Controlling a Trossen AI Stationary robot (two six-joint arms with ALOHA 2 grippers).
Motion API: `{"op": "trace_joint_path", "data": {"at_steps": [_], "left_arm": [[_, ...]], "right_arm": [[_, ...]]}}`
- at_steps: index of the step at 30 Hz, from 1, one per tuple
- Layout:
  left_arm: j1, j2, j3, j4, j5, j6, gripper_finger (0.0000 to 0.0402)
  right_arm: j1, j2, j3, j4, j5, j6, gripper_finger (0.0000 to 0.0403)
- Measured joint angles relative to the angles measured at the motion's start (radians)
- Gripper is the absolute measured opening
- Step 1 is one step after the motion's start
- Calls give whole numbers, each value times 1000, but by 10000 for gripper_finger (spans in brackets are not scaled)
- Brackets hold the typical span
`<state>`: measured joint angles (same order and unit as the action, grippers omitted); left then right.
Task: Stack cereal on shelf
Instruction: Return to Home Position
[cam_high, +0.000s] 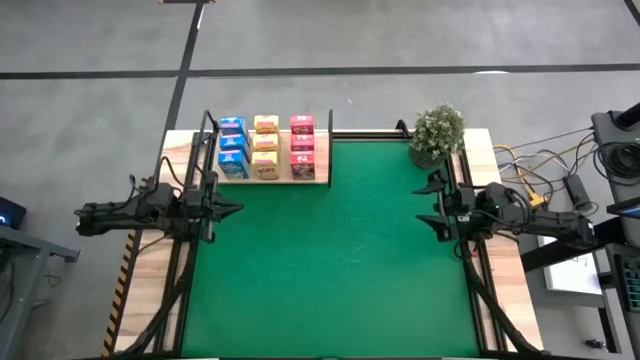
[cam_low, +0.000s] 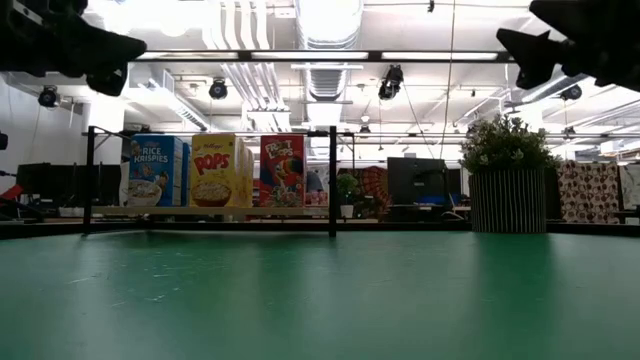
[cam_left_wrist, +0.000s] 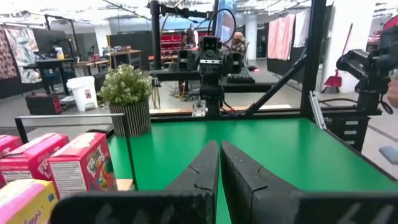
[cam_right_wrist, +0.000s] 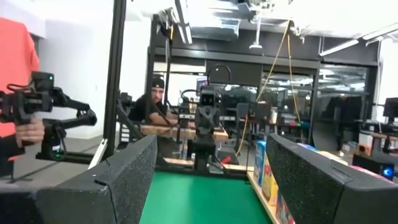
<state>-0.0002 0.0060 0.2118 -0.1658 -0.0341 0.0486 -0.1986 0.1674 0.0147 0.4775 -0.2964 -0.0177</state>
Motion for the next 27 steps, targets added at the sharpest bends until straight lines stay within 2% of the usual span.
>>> {"op": "trace_joint_path", "data": {"at_steps": [14, 22, 27], "left_arm": [[0, -6, -47, 18, 2, -53, 0], [0, -6, -47, 19, 1, -58, 0], [0, -2, -48, 17, 1, -58, 0]], "right_arm": [[0, -167, 0, -145, 1, -2, 290], [0, -167, 4, -184, 13, -21, 290], [0, -166, 2, -264, 77, -45, 290]]}}
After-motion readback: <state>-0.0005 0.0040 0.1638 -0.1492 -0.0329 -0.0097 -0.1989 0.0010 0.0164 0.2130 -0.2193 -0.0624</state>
